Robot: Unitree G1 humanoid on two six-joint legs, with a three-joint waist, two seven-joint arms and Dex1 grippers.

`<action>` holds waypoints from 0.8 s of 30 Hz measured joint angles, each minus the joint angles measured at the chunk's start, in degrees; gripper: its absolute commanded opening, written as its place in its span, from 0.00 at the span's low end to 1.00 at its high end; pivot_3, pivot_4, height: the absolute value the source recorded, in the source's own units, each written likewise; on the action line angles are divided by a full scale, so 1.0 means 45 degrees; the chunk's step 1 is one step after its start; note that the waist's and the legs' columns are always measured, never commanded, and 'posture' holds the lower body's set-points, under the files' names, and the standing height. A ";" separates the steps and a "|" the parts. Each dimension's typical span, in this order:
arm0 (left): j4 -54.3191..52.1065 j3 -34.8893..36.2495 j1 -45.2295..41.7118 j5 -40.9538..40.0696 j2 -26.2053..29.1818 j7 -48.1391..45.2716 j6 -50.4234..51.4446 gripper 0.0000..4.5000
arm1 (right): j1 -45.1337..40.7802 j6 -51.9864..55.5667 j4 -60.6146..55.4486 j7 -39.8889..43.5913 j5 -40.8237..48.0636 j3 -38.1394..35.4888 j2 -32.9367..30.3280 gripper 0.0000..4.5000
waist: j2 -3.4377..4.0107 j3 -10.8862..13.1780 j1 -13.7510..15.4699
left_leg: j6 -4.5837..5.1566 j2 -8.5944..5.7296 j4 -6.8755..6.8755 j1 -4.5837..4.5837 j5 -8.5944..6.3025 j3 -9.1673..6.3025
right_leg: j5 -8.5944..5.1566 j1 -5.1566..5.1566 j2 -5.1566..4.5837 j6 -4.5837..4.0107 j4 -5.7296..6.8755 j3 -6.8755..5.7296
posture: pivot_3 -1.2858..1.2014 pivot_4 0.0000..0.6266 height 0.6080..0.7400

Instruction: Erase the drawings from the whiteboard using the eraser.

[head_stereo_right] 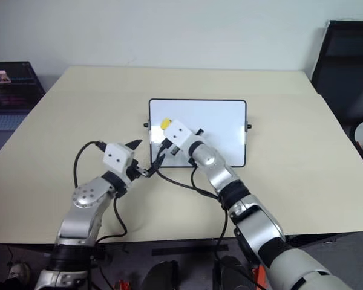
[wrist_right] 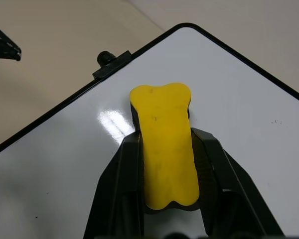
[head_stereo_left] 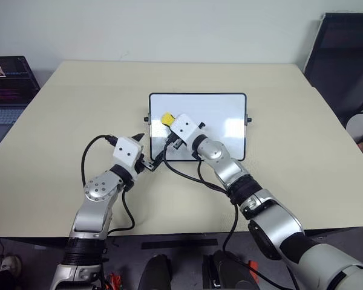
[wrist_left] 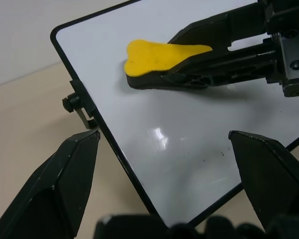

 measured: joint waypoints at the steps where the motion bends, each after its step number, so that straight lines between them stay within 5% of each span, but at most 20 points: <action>1: -0.0002 0.0000 0.0000 0.0000 0.0000 0.0013 0.0000 1.00 | -0.0036 -0.0037 0.0078 -0.0039 -0.0007 0.0000 -0.0001 0.22 | 0.0000 0.0000 0.0002 | 0.0000 -0.0001 0.0000 0.0001 0.0000 0.0000 | 0.0000 0.0000 -0.0001 0.0001 0.0000 0.0000 | 0.52 0.24 1.00; 24: -0.0011 -0.0023 -0.0094 -0.0001 -0.0014 -0.0064 0.0017 1.00 | 0.3890 0.0813 -0.4889 0.0558 -0.0423 -0.0054 -0.2393 0.22 | -0.0005 -0.0004 0.0249 | 0.0005 -0.0005 0.0019 0.0038 0.0004 -0.0011 | -0.0007 0.0045 -0.0007 0.0018 0.0004 -0.0007 | 0.52 0.24 1.00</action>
